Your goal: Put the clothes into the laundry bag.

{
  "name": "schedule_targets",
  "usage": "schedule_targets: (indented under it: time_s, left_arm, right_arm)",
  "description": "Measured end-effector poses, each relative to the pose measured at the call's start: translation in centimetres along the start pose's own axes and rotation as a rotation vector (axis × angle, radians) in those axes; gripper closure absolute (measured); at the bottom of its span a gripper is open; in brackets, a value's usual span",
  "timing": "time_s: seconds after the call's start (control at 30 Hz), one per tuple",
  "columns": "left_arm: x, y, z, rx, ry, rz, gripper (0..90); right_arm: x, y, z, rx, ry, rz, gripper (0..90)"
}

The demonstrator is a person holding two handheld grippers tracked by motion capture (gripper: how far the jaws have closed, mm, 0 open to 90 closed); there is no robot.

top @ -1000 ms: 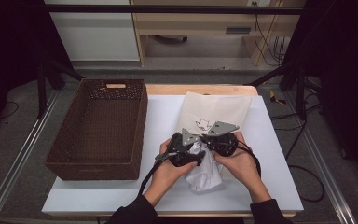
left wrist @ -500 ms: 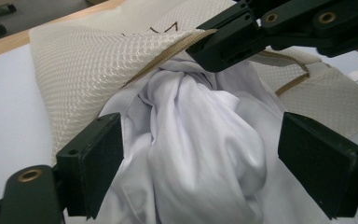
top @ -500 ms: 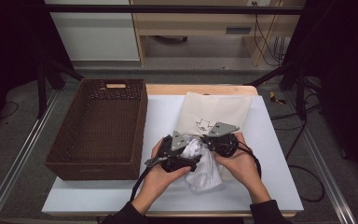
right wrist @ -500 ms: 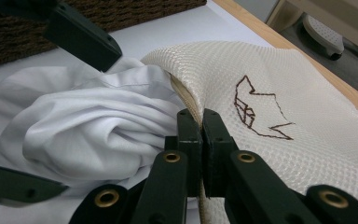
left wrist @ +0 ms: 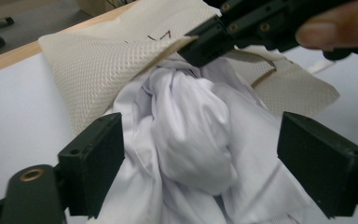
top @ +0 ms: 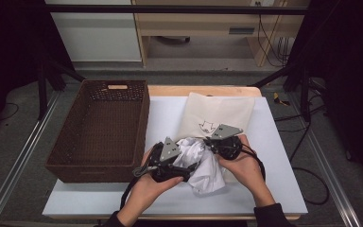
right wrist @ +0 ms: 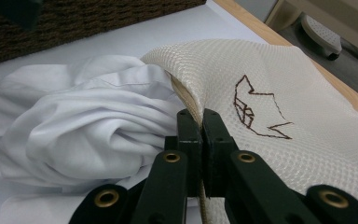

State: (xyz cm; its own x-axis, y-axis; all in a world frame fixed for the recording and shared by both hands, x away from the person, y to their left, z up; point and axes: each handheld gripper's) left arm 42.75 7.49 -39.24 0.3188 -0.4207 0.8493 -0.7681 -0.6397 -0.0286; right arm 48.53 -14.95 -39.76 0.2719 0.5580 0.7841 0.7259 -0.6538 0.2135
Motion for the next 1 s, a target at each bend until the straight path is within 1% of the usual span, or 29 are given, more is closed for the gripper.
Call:
schedule_targets:
  time_s: [0.07, 0.1, 0.13, 0.17, 0.2, 0.23, 0.3, 0.33, 0.43, 0.57, 0.7, 0.73, 0.8, 0.87, 0.97, 1.0]
  left_arm:
    - [-0.2, 0.2, -0.6, -0.001, -0.004, 0.000, 20.6]
    - [-0.3, 0.3, -0.8, 0.003, -0.003, -0.004, 24.7]
    - [-0.5, 0.3, -1.0, 0.000, -0.003, -0.006, 24.7]
    - [-0.7, 0.4, -1.3, -0.012, -0.010, -0.005, 28.7]
    - [-0.9, 0.4, -1.4, -0.012, -0.017, -0.006, 33.6]
    - [-1.0, 0.5, -1.4, -0.012, -0.022, -0.007, 35.9]
    - [-1.5, 0.5, -1.4, -0.019, -0.038, -0.010, 44.0]
    - [-1.8, 0.6, -1.4, -0.017, -0.050, -0.011, 46.5]
    - [-2.4, 0.8, -1.4, -0.030, -0.076, -0.008, 55.9]
    - [-3.2, 0.8, -1.2, -0.031, -0.111, 0.006, 66.9]
    - [-3.6, 0.5, -0.9, -0.030, -0.121, 0.005, 78.1]
    - [-3.7, 0.5, -0.8, -0.027, -0.120, 0.006, 78.5]
    - [-3.8, 0.5, -0.6, -0.029, -0.130, 0.013, 82.7]
    - [-4.0, 0.4, -0.3, -0.036, -0.139, 0.008, 84.9]
    - [-4.2, 0.4, 0.1, -0.038, -0.154, 0.012, 87.0]
    - [-4.3, 0.4, 0.1, -0.033, -0.162, 0.018, 87.6]
  right_arm:
    - [0.0, 0.0, -0.1, 0.000, 0.001, 0.005, 87.9]
    - [-0.1, 0.1, -0.1, -0.001, 0.002, 0.006, 87.9]
    - [-0.1, 0.1, -0.1, -0.001, 0.002, 0.006, 87.9]
    - [-0.1, 0.1, -0.1, -0.002, 0.003, 0.006, 87.9]
    - [-0.1, 0.1, -0.2, 0.001, 0.004, 0.003, 87.9]
    - [-0.1, 0.1, -0.2, 0.000, 0.005, 0.004, 87.9]
    - [-0.1, 0.2, -0.3, 0.000, 0.007, 0.005, 87.9]
    - [-0.1, 0.2, -0.3, 0.001, 0.008, 0.006, 87.9]
    - [-0.1, 0.2, -0.5, 0.003, 0.010, 0.005, 87.9]
    - [-0.1, 0.2, -0.5, 0.002, 0.012, 0.005, 87.9]
    - [-0.1, 0.1, -0.4, 0.002, 0.009, 0.005, 87.9]
    - [-0.1, 0.1, -0.4, 0.002, 0.009, 0.006, 87.9]
    - [-0.1, 0.0, -0.4, 0.004, 0.010, 0.002, 87.9]
    - [-0.1, 0.0, -0.5, 0.003, 0.008, 0.000, 87.9]
    - [-0.1, -0.1, -0.5, 0.004, 0.008, 0.003, 87.9]
    - [-0.1, 0.0, -0.5, 0.004, 0.007, 0.001, 87.9]
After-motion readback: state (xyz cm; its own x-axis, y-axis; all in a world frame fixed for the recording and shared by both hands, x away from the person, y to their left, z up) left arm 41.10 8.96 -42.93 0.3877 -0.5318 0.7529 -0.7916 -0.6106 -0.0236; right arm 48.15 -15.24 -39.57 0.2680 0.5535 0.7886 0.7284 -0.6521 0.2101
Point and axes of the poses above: each handheld gripper's, and its own axes: z roughly forward along the jaws, x roughly out of its top, y roughly to its right
